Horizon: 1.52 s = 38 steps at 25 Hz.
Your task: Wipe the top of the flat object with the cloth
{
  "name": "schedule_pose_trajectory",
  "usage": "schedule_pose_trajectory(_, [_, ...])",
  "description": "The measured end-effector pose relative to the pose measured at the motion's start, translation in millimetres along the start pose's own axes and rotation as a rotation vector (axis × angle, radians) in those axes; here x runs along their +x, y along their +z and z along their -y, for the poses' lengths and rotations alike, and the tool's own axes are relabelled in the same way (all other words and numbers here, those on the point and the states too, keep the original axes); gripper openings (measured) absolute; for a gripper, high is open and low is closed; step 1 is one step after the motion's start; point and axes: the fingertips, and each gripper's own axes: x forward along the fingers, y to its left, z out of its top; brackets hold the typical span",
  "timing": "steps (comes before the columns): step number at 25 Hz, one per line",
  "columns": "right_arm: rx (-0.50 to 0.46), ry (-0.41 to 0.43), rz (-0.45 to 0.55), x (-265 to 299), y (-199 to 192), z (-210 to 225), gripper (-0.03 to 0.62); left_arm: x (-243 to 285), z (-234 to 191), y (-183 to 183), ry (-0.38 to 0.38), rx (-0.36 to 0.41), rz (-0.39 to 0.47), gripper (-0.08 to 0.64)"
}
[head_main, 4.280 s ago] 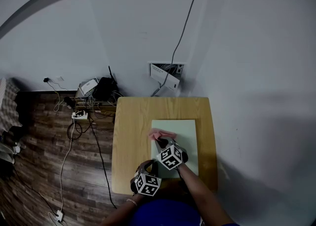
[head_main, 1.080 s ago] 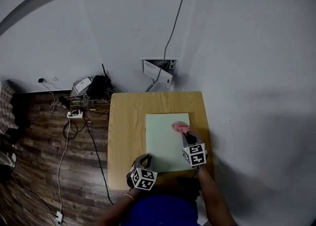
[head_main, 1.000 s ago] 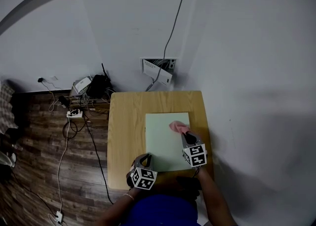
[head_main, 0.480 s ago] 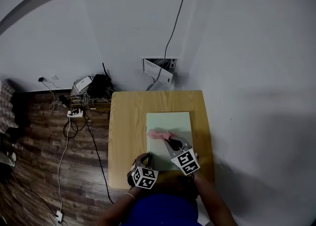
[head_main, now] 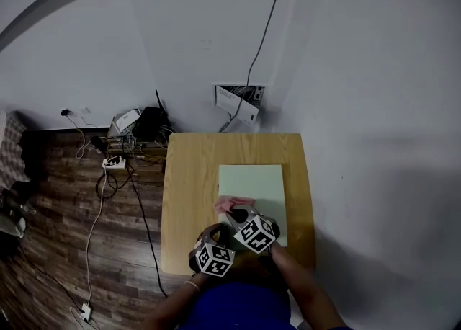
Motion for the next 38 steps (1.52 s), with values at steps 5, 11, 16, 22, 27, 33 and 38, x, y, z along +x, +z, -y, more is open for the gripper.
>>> schedule_pose_trajectory(5, [-0.021, 0.011, -0.06, 14.6, -10.2, -3.4, 0.015, 0.5, 0.4, 0.5, 0.001, 0.003, 0.001, 0.012])
schedule_pose_trajectory(11, [0.004, 0.015, -0.05, 15.8, -11.8, -3.6, 0.015, 0.4, 0.4, -0.7, 0.003, 0.016, 0.0, 0.012])
schedule_pose_trajectory(16, [0.007, 0.002, -0.051, 15.2, -14.0, -2.3, 0.015, 1.3, 0.4, -0.5, 0.002, 0.011, -0.002, 0.012])
schedule_pose_trajectory(22, [0.003, -0.004, -0.062, 10.4, -19.5, -0.3, 0.015, 0.6, 0.3, -0.9, 0.003, 0.011, -0.002, 0.012])
schedule_pose_trajectory(27, [0.011, -0.012, -0.069, 4.7, -27.0, 4.0, 0.015, 1.6, 1.3, -0.5, 0.006, 0.009, -0.001, 0.012])
schedule_pose_trajectory(33, [0.02, -0.032, -0.082, -6.7, -38.4, 11.7, 0.015, 0.4, 0.6, 0.0, 0.007, 0.007, 0.0, 0.012])
schedule_pose_trajectory(38, [0.049, -0.045, -0.101, -17.6, -52.0, 20.5, 0.015, 0.4, 1.0, -0.5, 0.007, 0.007, -0.001, 0.012])
